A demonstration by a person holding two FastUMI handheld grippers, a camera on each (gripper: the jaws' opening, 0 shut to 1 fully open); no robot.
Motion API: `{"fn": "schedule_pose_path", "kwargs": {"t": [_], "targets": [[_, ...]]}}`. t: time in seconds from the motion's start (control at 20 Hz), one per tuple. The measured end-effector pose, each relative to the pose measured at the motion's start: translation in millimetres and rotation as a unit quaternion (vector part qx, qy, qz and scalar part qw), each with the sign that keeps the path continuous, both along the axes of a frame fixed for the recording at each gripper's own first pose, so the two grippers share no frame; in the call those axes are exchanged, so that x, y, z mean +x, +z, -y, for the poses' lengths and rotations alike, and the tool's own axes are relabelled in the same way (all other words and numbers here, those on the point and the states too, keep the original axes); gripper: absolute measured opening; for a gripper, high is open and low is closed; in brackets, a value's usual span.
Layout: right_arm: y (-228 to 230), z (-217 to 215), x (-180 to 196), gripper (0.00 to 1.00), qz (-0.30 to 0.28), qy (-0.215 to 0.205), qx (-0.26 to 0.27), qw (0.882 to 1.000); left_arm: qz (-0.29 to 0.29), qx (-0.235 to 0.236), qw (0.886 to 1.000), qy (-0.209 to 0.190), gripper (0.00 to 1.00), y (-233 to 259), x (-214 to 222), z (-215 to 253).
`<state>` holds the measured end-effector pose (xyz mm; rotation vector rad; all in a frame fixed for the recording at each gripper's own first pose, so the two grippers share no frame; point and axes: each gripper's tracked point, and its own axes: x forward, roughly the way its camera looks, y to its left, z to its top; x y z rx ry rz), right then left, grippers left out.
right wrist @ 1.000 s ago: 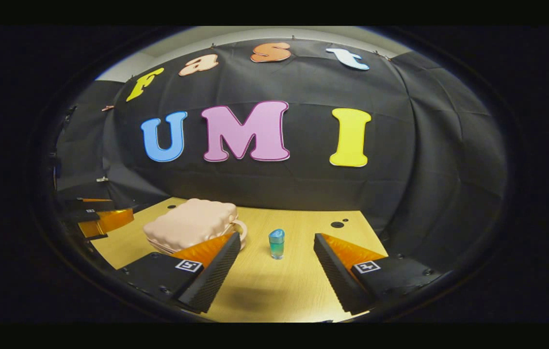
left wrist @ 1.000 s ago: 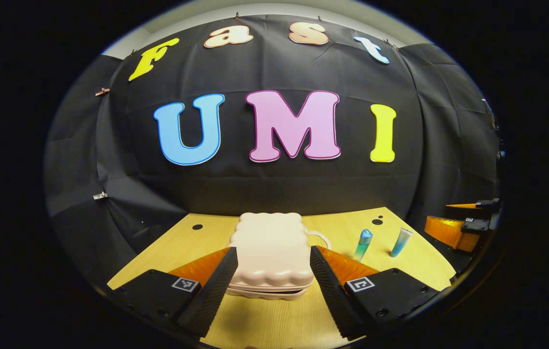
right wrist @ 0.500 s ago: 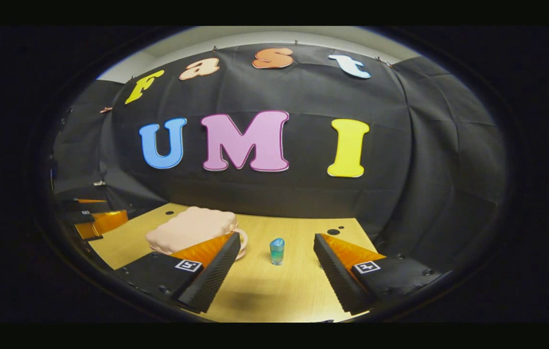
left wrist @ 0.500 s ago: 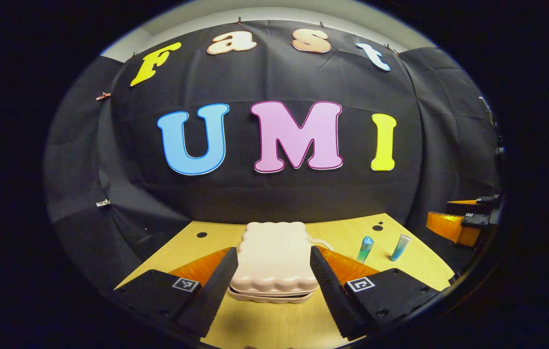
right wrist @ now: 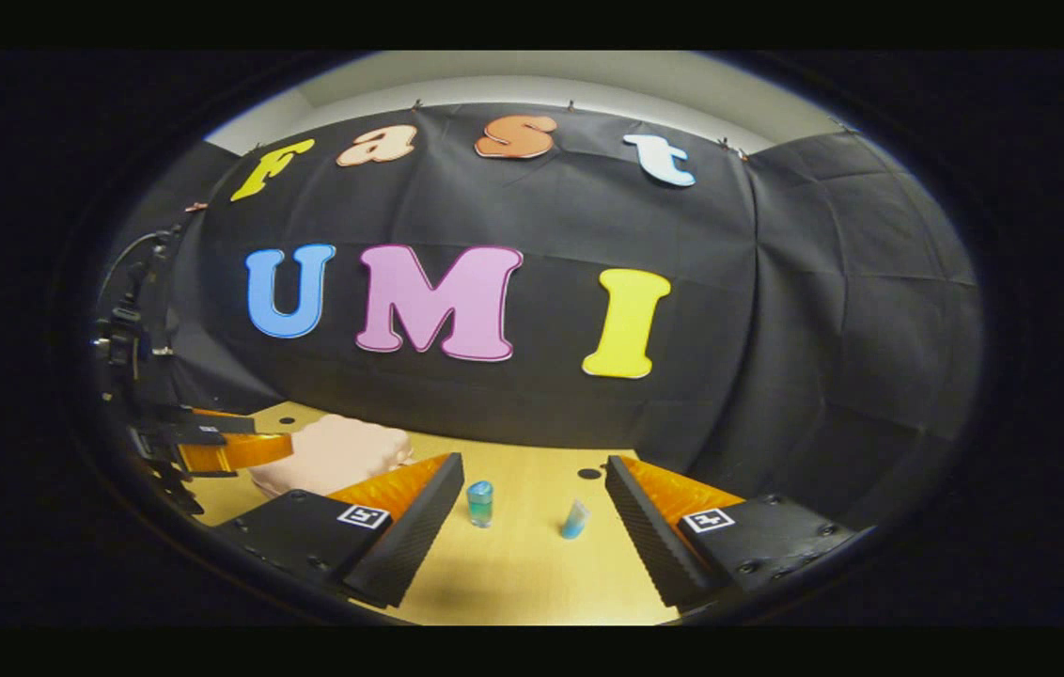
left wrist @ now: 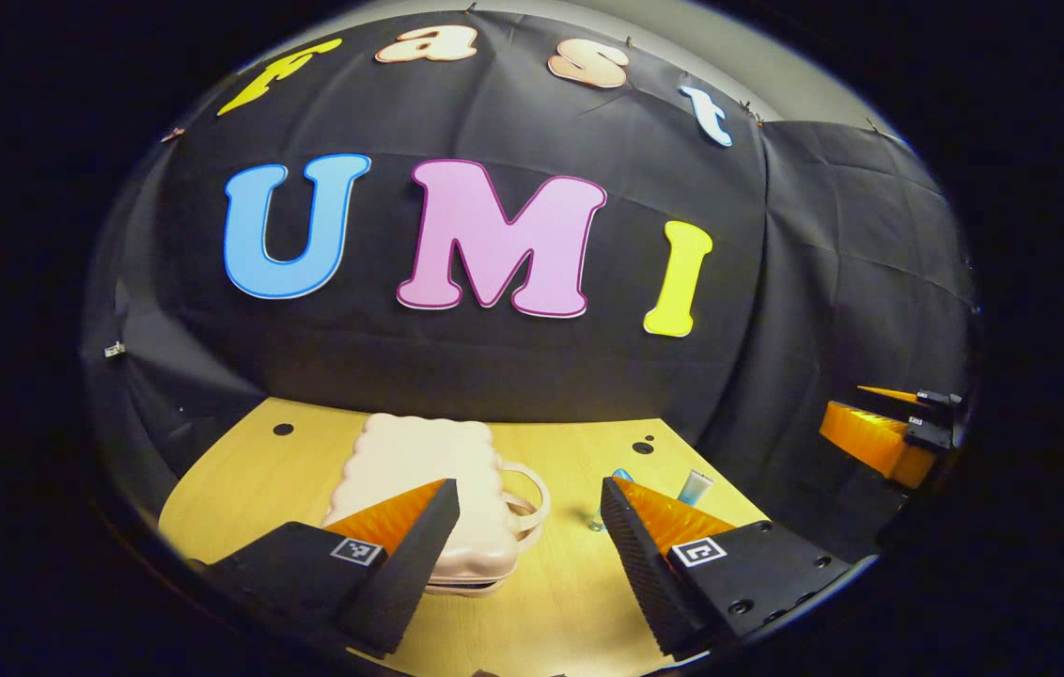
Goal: First open the suitcase, pack the skin care products into it, and then close the suitcase.
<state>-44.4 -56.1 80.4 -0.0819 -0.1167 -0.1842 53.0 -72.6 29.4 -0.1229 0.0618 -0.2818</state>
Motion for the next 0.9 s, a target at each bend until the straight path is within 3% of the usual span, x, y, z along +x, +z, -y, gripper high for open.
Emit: {"fn": "schedule_pose_path", "kwargs": {"t": [0.35, 0.5, 0.55, 0.7, 0.8, 0.9], "targets": [[-38, 29, 3, 0.96, -0.040, 0.033, 0.015, 0.999, -0.082, 0.031, 0.996, 0.006, 0.96, -56, 108, 55], [-63, 40, 3, 0.97, -0.063, 0.047, 0.031, 0.996, -0.118, 0.023, 0.993, 0.014, 0.96, -79, 145, 70], [-72, 45, 4, 0.96, -0.076, 0.050, 0.033, 0.995, -0.132, 0.022, 0.991, 0.019, 0.92, -88, 155, 73], [-88, 63, 8, 0.97, -0.096, 0.051, 0.062, 0.992, -0.175, 0.021, 0.983, 0.040, 0.96, -115, 185, 83], [-102, 70, 10, 0.97, -0.107, 0.055, 0.077, 0.990, -0.196, 0.026, 0.979, 0.056, 0.94, -129, 202, 84], [-114, 73, 12, 0.97, -0.120, 0.067, 0.082, 0.987, -0.206, 0.027, 0.976, 0.065, 0.85, -138, 217, 91]]}}
